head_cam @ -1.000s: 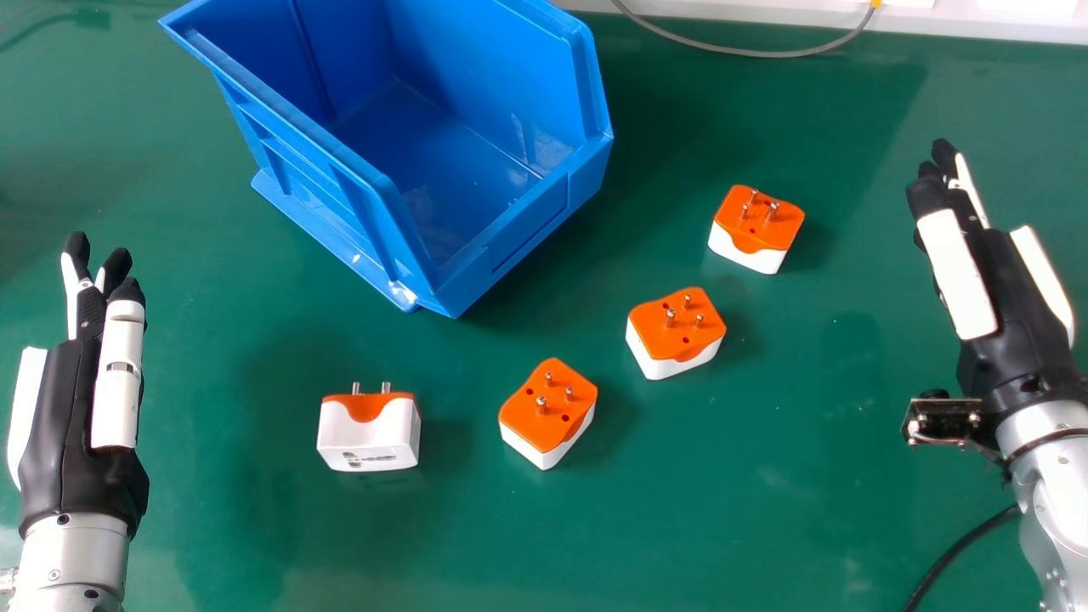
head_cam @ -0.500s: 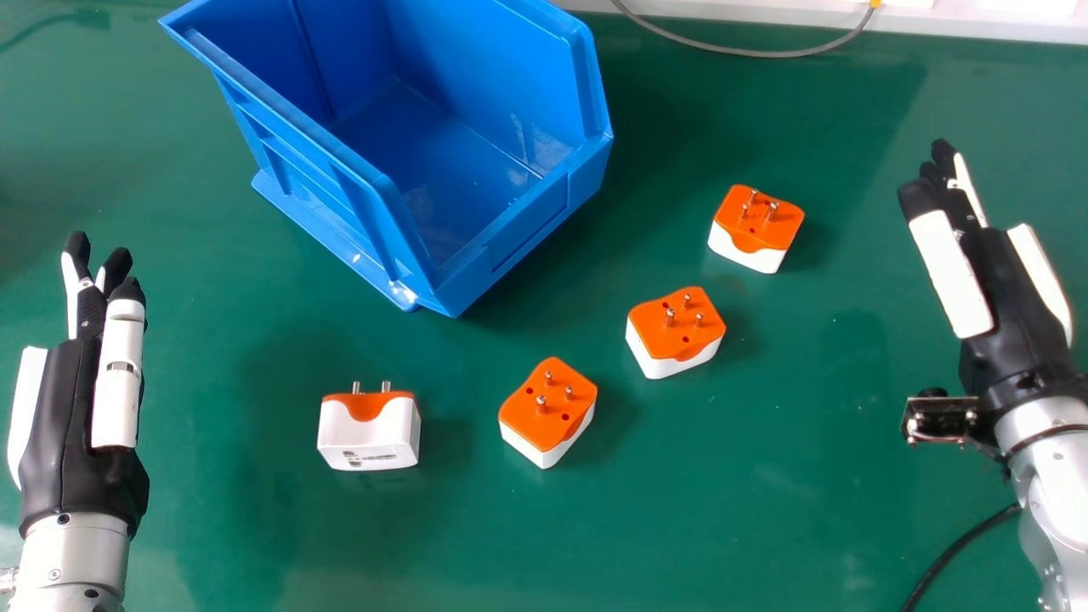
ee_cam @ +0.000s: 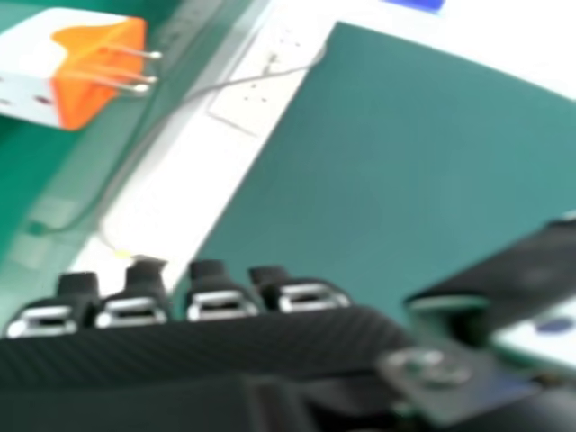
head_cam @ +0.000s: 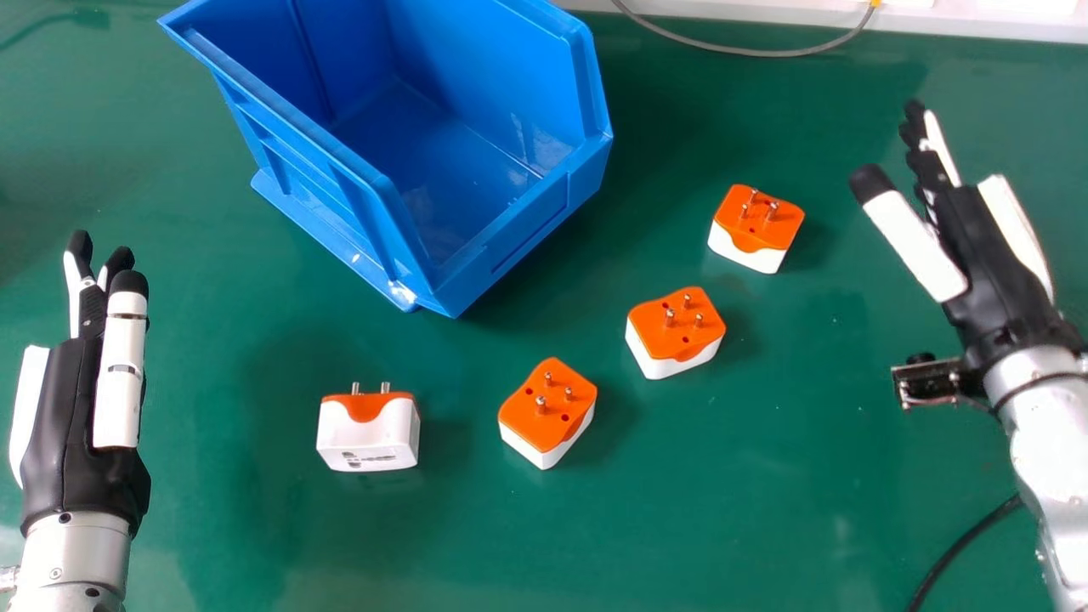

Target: Pick all objects and put in blue box

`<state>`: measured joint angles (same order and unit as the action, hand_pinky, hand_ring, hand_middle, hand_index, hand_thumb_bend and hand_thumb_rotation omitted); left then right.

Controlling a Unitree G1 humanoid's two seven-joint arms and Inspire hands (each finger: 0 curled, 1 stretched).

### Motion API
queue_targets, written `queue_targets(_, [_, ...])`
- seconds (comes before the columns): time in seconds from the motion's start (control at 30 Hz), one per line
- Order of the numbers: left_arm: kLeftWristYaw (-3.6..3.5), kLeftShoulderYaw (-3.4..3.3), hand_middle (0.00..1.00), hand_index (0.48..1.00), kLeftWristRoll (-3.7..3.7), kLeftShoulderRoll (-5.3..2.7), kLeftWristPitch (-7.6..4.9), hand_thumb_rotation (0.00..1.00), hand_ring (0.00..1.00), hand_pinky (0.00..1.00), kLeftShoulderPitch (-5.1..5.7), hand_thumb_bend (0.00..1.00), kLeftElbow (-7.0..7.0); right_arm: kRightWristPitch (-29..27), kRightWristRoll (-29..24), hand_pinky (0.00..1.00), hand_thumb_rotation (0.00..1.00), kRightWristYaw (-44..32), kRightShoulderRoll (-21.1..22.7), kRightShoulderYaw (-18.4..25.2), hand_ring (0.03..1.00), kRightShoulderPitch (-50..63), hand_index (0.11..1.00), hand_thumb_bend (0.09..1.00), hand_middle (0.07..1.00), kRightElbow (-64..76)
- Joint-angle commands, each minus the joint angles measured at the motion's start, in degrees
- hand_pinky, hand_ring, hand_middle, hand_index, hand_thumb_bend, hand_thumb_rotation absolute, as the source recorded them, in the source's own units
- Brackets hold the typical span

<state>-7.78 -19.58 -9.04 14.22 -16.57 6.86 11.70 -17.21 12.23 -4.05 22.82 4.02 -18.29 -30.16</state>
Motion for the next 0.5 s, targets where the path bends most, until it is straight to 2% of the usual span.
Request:
queue_targets(0.0, [0.12, -0.66, 1.00, 1.000, 0.03, 0.60, -1.37, 0.98, 1.00, 1.00, 0.01, 0.38, -0.34, -1.8, 2.9, 1.00, 1.00, 1.9, 2.1, -1.3, 1.000, -2.1, 1.000, 0.680, 1.000, 0.8])
queue_targets(0.17, [0.31, -0.65, 1.00, 1.000, 0.21, 0.73, -1.21, 0.98, 1.00, 1.00, -0.19, 0.40, -0.03, 2.0, 11.2, 1.00, 0.99, 3.9, 4.9, -4.4, 1.000, -3.0, 1.000, 0.617, 1.000, 5.9])
queue_targets(0.3, [0.00, -0.73, 1.00, 1.000, -0.13, 0.94, -1.17, 0.98, 1.00, 1.00, -0.52, 0.40, 0.49, 5.2, 16.9, 1.00, 0.97, 4.7, 6.0, -6.8, 1.000, -3.7, 1.000, 0.545, 1.000, 9.4])
queue_targets(0.47, [-0.32, -0.80, 1.00, 1.000, -0.28, 1.07, -1.41, 0.98, 1.00, 1.00, -0.90, 0.41, 1.00, 8.5, 21.5, 1.00, 0.95, 3.8, 7.1, -9.8, 1.000, -5.9, 1.000, 0.524, 1.000, 9.5])
